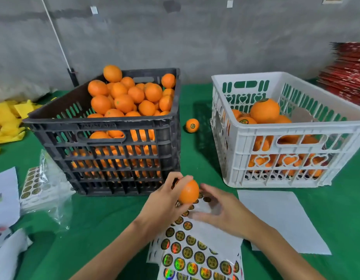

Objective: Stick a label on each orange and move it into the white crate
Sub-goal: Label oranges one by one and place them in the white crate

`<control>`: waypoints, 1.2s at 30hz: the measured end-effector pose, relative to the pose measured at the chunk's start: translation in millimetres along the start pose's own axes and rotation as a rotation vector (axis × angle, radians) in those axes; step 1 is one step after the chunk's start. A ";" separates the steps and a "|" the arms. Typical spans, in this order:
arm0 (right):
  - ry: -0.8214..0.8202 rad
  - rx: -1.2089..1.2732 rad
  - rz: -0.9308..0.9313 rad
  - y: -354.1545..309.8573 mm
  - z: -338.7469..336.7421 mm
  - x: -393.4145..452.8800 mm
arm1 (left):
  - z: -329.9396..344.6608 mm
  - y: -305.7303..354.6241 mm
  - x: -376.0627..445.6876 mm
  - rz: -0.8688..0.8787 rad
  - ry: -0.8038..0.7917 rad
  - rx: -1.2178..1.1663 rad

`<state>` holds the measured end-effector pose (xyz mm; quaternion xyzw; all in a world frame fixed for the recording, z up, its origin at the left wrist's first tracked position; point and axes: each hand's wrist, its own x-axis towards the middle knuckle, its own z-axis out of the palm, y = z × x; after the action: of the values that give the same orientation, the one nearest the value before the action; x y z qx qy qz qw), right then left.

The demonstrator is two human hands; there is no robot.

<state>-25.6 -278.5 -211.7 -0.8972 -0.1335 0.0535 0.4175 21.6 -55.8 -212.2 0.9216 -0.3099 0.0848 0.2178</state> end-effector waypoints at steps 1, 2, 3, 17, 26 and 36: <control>-0.036 -0.106 -0.031 6.0 6.0 -3.1 | 4.9 -3.4 -5.1 -0.013 0.025 -0.032; -0.057 -0.216 -0.077 10.9 10.2 -5.0 | 7.5 -5.1 -8.6 -0.006 0.061 -0.031; -0.066 -0.303 -0.120 13.2 11.3 -4.8 | 10.1 -6.2 -10.7 -0.010 0.085 -0.054; 0.000 -0.330 -0.192 12.7 0.8 -4.2 | 25.3 -8.1 -12.3 0.034 0.098 -0.453; 0.110 -0.178 -0.137 10.1 11.0 2.2 | 31.3 -16.9 -13.3 -0.058 0.136 -0.598; 0.130 -0.254 -0.171 2.4 9.4 0.3 | 32.9 -18.0 -12.2 -0.041 0.134 -0.595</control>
<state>-26.8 -273.0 -219.5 -0.9297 -0.1877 -0.0574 0.3117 23.5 -51.4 -251.3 0.8157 -0.2875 0.0463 0.4999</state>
